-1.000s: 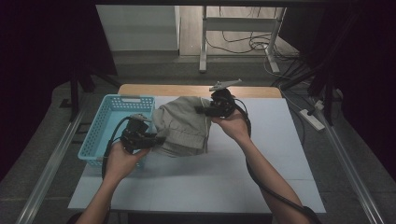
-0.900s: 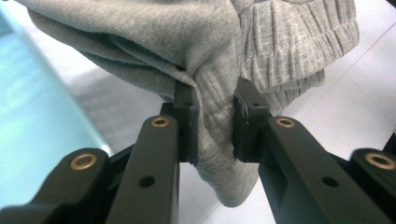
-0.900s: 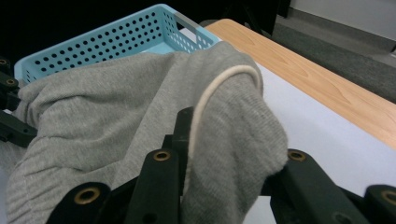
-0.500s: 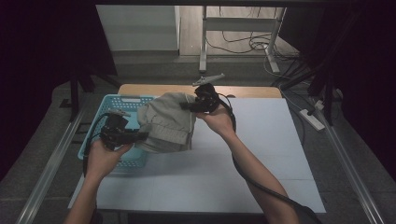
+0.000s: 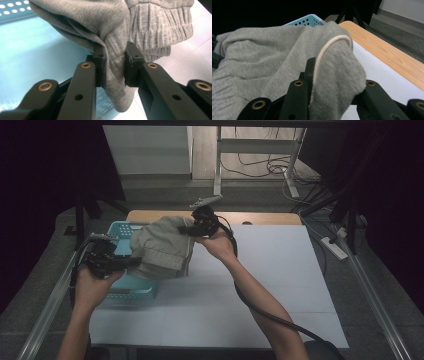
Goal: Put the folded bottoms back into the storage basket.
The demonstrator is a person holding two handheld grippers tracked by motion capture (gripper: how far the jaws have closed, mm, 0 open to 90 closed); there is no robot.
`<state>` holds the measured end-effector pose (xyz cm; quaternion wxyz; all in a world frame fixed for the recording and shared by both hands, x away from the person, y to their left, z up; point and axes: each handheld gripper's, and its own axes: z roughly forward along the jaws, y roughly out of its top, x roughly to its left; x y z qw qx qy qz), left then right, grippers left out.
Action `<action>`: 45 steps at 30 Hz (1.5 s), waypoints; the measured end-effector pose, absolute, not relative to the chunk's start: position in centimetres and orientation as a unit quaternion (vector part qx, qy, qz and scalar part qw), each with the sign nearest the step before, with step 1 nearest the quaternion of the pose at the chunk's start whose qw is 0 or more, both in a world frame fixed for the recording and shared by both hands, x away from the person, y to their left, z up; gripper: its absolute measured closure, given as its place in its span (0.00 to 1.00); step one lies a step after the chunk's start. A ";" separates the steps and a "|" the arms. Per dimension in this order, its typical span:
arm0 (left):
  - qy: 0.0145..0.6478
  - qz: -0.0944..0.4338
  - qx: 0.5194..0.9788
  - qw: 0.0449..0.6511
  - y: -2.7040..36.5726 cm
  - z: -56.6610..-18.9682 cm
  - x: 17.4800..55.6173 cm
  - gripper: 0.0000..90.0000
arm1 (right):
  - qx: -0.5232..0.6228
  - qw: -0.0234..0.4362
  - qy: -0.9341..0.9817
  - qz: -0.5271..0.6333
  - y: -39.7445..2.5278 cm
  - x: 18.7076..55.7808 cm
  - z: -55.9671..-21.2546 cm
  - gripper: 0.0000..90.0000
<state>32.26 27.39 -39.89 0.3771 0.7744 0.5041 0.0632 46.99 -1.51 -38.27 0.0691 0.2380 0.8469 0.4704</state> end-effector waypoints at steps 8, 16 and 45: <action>0.522 0.061 0.758 0.387 29.8 -39.8 31.9 0.82 | 0.232 0.066 0.848 0.473 0.5 47.3 -38.2 0.78; 0.535 0.066 0.748 0.388 31.8 -39.7 31.5 0.82 | 0.226 0.067 0.849 0.472 2.7 47.3 -38.4 0.78; 0.585 0.105 0.698 0.399 38.1 -38.9 29.2 0.83 | 0.212 0.048 0.845 0.488 9.4 47.2 -39.3 0.78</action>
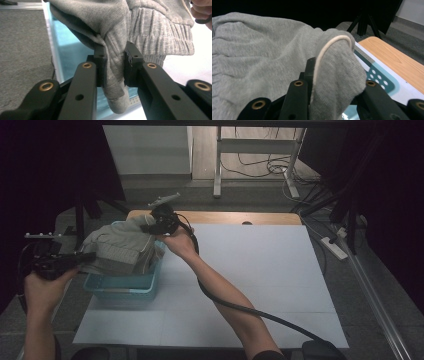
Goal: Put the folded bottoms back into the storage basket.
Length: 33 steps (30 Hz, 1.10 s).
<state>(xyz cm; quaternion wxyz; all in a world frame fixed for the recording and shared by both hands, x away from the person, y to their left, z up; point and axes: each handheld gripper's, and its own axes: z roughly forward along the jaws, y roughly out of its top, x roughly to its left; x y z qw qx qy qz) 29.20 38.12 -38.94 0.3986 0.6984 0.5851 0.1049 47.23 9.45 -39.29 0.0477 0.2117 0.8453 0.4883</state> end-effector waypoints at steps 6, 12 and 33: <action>0.592 0.104 0.696 0.392 38.7 -39.5 29.2 0.83 | 0.209 0.049 0.846 0.488 10.4 47.0 -39.7 0.78; 0.593 0.099 0.704 0.377 38.4 -41.1 30.0 0.83 | 0.219 0.054 0.853 0.471 10.8 47.4 -41.6 0.77; 0.589 0.136 0.742 0.291 36.4 -45.5 32.3 0.58 | 0.236 0.083 0.876 0.413 11.7 48.4 -46.5 0.51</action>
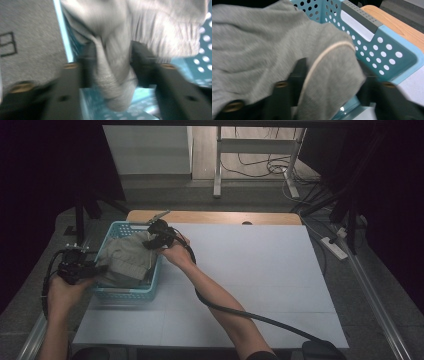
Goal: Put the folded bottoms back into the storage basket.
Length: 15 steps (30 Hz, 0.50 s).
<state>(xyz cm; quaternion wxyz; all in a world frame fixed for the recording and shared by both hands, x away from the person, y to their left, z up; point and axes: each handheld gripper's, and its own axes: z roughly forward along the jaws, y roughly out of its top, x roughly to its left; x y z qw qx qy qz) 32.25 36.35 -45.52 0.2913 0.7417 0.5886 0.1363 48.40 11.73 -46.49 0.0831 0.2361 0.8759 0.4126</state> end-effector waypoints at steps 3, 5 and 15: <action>0.589 0.147 0.732 0.309 36.6 -45.0 32.1 0.42 | 0.238 0.095 0.867 0.427 11.3 48.5 -46.0 0.39; 0.584 0.151 0.730 0.322 36.6 -44.8 32.0 0.35 | 0.244 0.098 0.863 0.432 11.0 48.6 -45.6 0.35; 0.559 0.121 0.740 0.353 35.0 -44.8 32.7 0.10 | 0.235 0.079 0.864 0.438 9.3 48.6 -44.6 0.16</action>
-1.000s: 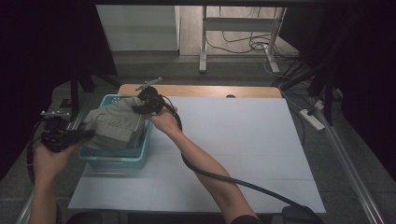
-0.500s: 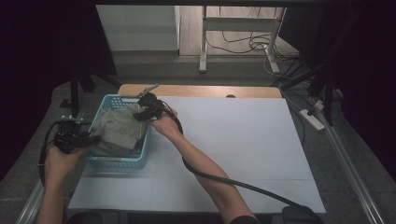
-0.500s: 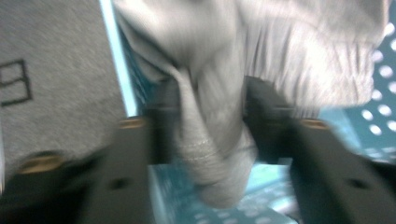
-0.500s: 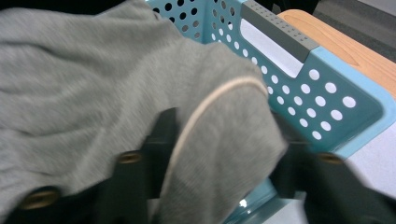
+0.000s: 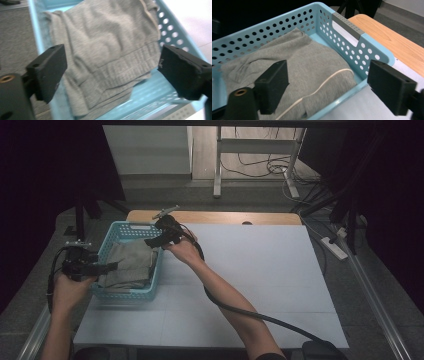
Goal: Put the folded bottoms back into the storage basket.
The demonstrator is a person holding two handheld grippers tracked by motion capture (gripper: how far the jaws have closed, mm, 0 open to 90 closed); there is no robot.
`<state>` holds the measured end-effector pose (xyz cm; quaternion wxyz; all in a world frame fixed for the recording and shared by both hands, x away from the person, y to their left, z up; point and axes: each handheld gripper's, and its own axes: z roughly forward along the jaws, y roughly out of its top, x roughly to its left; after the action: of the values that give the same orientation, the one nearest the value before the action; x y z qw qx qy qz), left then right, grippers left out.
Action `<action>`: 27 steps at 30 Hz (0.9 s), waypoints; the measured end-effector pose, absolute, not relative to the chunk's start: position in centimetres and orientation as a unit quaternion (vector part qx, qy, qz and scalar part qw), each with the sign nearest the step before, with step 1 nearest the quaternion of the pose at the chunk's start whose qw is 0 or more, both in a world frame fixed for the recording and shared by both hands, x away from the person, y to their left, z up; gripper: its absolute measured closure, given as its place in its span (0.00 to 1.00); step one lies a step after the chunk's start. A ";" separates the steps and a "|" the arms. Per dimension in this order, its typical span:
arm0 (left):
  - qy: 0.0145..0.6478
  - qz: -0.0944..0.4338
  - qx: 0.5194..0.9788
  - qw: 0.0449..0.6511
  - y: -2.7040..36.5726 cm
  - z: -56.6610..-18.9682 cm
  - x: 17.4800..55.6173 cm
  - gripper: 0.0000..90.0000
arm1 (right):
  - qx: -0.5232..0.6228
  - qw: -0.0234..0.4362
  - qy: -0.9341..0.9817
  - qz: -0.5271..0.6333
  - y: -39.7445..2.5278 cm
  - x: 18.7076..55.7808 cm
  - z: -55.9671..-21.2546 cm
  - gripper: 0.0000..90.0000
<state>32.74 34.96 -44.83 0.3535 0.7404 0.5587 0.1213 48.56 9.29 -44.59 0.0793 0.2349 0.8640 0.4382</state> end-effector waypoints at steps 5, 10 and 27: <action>0.545 0.112 0.743 0.371 34.3 -45.0 33.0 0.05 | 0.231 0.065 0.865 0.441 8.5 48.3 -44.5 0.10; 0.538 0.114 0.743 0.381 33.7 -45.1 33.2 0.02 | 0.226 0.062 0.868 0.439 7.9 47.9 -44.3 0.09; 0.528 0.097 0.737 0.411 33.1 -45.3 33.5 0.00 | 0.200 0.050 0.875 0.438 7.0 46.0 -43.7 0.05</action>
<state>33.54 33.12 -45.31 0.4112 0.7366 0.5282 0.0969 45.98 7.01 -43.66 0.0496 0.2002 0.8750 0.4381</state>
